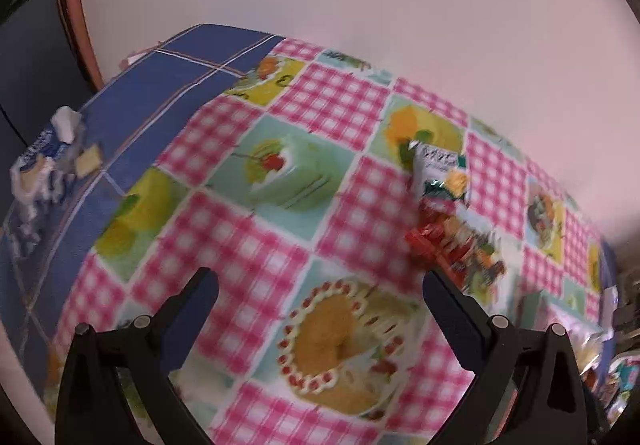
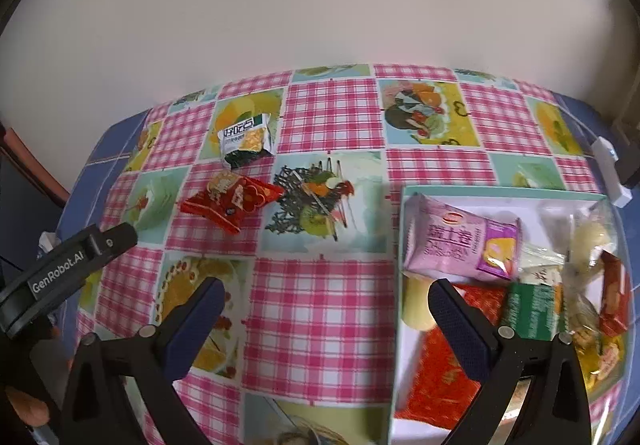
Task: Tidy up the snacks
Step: 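Move the left tool to the green-white biscuit packet while the right tool reaches the red snack bag, then grasp the green-white biscuit packet with the left tool while the right tool grasps the red snack bag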
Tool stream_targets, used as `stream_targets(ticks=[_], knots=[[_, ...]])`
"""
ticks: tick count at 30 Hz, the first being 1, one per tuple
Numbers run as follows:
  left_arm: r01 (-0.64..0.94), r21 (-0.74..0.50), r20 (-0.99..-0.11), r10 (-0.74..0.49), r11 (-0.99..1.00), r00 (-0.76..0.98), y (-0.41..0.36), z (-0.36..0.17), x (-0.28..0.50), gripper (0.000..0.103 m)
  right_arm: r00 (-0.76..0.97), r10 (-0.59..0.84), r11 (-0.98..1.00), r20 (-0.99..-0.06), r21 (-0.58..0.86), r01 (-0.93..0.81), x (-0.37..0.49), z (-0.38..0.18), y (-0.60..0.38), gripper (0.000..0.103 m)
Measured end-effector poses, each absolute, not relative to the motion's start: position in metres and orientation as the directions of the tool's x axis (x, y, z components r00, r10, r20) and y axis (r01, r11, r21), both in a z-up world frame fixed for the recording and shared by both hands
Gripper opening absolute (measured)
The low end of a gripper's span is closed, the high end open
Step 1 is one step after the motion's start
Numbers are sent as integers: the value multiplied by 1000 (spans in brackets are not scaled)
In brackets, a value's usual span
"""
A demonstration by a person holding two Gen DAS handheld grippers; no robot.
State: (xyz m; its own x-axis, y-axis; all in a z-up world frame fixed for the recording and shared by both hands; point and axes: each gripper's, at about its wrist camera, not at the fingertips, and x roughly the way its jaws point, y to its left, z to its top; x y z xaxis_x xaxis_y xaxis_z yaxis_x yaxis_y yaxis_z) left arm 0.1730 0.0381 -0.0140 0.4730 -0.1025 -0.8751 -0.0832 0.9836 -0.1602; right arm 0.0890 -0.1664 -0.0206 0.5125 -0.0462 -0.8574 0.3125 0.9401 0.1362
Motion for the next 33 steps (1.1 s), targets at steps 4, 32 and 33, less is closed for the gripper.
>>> stream_targets(ticks=[4,32,33], knots=[[-88,-174,-859,-108,981,500,39,-17,183,102,535,-24,933,-845,172,315,105,-19,-166,101],[-256,-104,-902,17,961,432,74,-78,245,102,567,99,916,-818,297,269,200,-76,-133,89],[-258,-106,-902,17,960,432,75,-79,245,102,561,100,916,-822,296,271,201,-80,-133,89]])
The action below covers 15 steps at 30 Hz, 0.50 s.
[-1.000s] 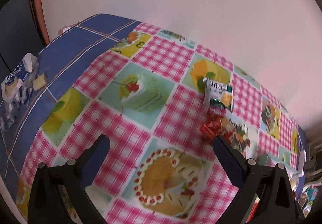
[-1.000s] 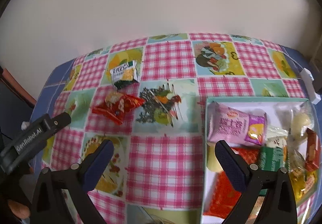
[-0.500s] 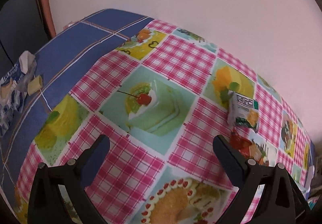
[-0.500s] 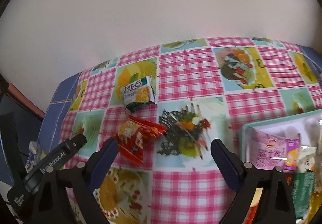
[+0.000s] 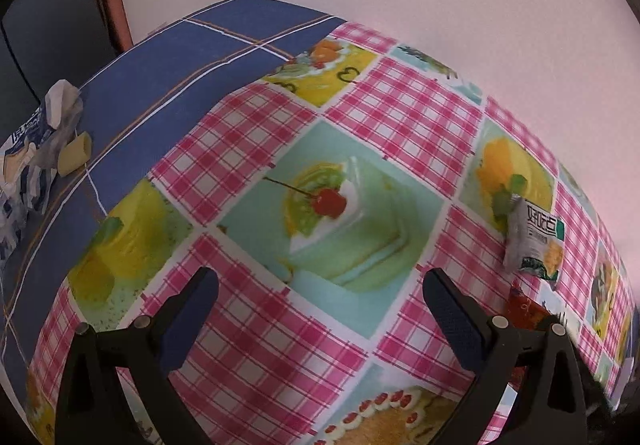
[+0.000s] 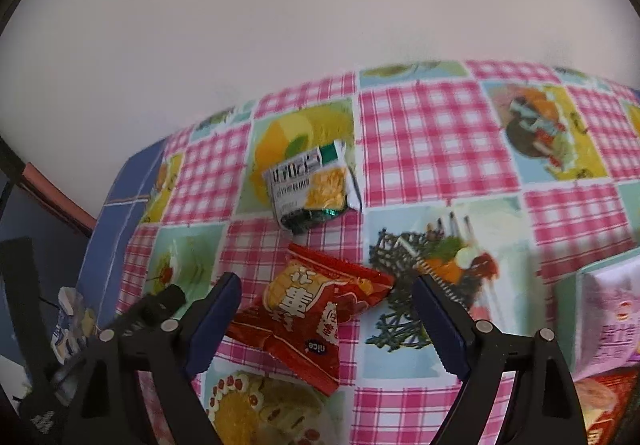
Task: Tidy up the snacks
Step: 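Grasp the green-white biscuit packet with the left tool while the right tool grasps the red snack bag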
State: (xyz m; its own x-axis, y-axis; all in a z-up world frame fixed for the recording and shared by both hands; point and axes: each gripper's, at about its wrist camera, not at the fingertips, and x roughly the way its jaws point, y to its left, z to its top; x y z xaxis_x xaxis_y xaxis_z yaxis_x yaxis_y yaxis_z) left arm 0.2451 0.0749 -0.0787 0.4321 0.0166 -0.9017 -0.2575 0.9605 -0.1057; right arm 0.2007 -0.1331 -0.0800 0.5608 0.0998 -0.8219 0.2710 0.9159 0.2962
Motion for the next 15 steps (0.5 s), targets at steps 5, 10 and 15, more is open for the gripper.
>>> stream_targets(ticks=[5,10,15], knots=[[-237,-115,-904,-3,965,427,71,-80,247,102,532,86,914,-843,279,294,201,-93,-136,76],[-213,-123,-909,-24,969,416,63,-82,247,102,534,92,906,-841,294,306,201,-93,-148,66],[-192,-136,-914,-48,972,403,60,-83,250,102,538,80,904,-839,289,316,199,-92,-162,61]])
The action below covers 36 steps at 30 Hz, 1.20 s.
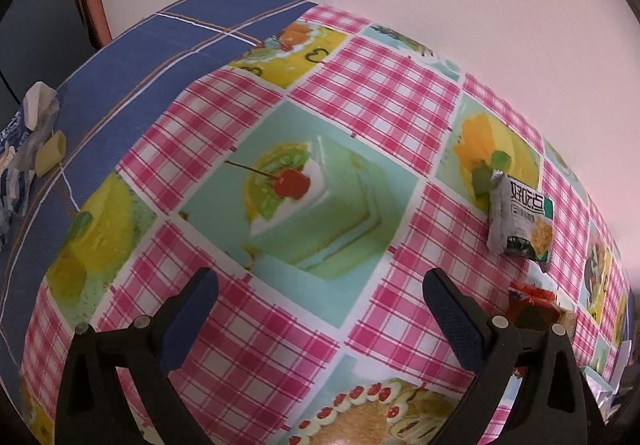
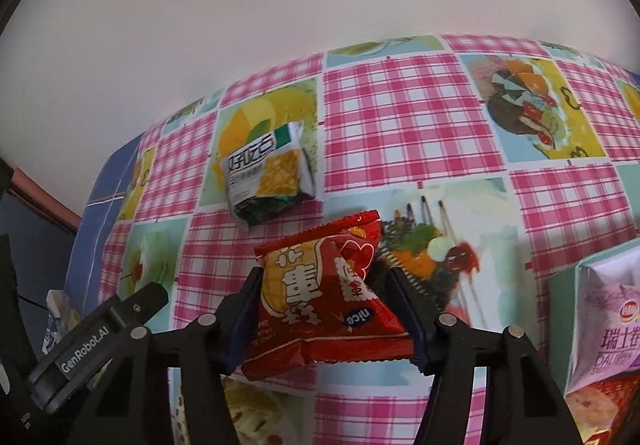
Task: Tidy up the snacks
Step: 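Grasp the green-white biscuit packet with the left tool while the right tool grasps the red snack bag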
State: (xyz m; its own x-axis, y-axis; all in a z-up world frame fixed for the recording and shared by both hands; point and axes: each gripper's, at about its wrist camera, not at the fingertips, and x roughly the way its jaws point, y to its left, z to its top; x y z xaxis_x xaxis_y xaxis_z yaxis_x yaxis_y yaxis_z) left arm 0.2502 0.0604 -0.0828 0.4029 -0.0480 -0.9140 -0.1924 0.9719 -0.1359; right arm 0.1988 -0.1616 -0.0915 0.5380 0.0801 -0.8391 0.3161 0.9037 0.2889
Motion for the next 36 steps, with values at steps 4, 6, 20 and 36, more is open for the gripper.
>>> stream_targets(ticks=[4,6,20,36], knots=[[-181,-151,-918,-70,972,391,59,-85,252,102,536,53,897,-843,276,345,196,-89,-176,60],[-182,-160,-918,-78,970,389,58,-85,252,102,539,47,892,-841,278,357,195,-87,-183,59],[-6,-171,-894,-153,985,421,-15,-70,267,102,611,24,855,-792,333,398,189,-68,-232,59],[96,-202,-907,-223,975,357,-94,-72,318,97,646,73,804,-760,429,413,179,-63,-266,59]])
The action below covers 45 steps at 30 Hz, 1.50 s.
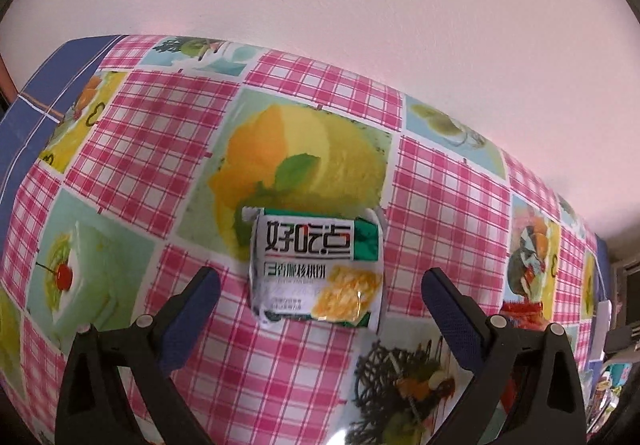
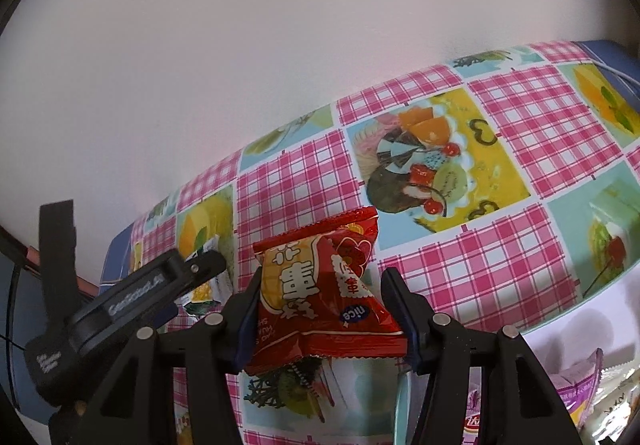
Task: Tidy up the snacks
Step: 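Grasp the green-white biscuit packet with the left tool while the right tool grasps the red snack bag, then carry the biscuit packet over the tray with the left tool while the right tool carries the red bag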
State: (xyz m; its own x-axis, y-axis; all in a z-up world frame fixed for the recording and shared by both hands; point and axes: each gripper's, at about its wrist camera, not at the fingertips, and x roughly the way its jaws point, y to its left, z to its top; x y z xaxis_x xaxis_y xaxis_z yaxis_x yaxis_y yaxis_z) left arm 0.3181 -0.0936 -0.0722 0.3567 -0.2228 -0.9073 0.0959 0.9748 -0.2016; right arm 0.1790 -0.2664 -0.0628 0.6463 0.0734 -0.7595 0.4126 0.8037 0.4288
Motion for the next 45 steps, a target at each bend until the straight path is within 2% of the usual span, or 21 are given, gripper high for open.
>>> stream_targets(ticks=[2,4,7,22,33,45], knots=[[88,-211,-910,-228,974,347,-98,-75,324,85,643,75,801,-762,430,417,179,-64,-267,59],[76,-215,-914,-228,974,336,-100,-79,329,83,641,76,799,-764,431,419,179,-66,-266,59],[67,-200,-911,-211,978,356,-98,-80,330,65,642,72,802,-763,427,418,179,-65,-266,59],[-53,-281,-896,-242,958,373,-62,-79,298,60,619,67,815,-783,401,419,183,-64,-261,59],[-156,-292,-885,-205,944,417,-35,-70,246,60,565,49,824,-824,353,443,178,-57,-261,59],[-199,-296,-885,-190,934,425,-14,-50,208,60,541,-17,864,-841,260,431,153,-15,-252,59]])
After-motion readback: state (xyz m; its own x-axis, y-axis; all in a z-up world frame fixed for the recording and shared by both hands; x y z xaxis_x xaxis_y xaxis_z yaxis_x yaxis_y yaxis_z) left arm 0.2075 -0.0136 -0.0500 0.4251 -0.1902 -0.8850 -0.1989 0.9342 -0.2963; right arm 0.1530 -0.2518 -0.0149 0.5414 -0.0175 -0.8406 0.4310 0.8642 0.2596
